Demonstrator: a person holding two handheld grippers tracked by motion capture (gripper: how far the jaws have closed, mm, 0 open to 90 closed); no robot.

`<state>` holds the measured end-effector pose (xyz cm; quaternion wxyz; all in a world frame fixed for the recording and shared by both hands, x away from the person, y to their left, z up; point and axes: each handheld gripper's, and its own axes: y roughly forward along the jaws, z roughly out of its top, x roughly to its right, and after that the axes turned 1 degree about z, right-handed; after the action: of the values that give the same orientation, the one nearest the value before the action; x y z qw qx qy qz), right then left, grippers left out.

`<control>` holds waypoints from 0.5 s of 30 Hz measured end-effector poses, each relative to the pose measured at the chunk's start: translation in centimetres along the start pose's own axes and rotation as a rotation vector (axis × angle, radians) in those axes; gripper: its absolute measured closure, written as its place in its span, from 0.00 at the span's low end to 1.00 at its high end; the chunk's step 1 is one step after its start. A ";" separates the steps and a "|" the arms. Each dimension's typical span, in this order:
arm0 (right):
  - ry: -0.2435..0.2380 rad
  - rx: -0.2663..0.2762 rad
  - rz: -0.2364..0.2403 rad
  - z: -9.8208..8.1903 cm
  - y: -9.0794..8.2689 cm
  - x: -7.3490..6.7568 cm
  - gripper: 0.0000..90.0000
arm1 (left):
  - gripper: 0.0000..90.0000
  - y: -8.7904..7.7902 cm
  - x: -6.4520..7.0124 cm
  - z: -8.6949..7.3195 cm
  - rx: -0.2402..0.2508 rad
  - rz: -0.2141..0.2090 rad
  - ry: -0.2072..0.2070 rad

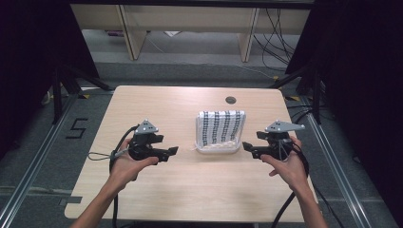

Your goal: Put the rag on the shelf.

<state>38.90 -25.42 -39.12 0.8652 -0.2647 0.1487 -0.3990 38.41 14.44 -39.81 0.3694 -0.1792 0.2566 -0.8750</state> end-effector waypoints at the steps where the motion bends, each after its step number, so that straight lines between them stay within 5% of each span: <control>1: 0.000 0.000 0.000 0.0 0.0 0.0 0.33 | 0.30 -0.1 0.0 -0.2 -0.009 -0.004 0.002; 3: 0.031 -0.021 0.016 -0.3 -0.1 -0.4 0.33 | 0.28 -0.1 0.1 -0.6 -0.011 0.006 0.006; 15: 0.017 -0.029 0.016 -2.2 0.1 -1.6 0.30 | 0.22 -0.2 0.5 -3.0 -0.023 0.002 0.029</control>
<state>36.93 -24.85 -40.92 0.8633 -0.2727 0.1638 -0.3919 36.45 15.16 -41.99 0.3644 -0.1705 0.2722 -0.8741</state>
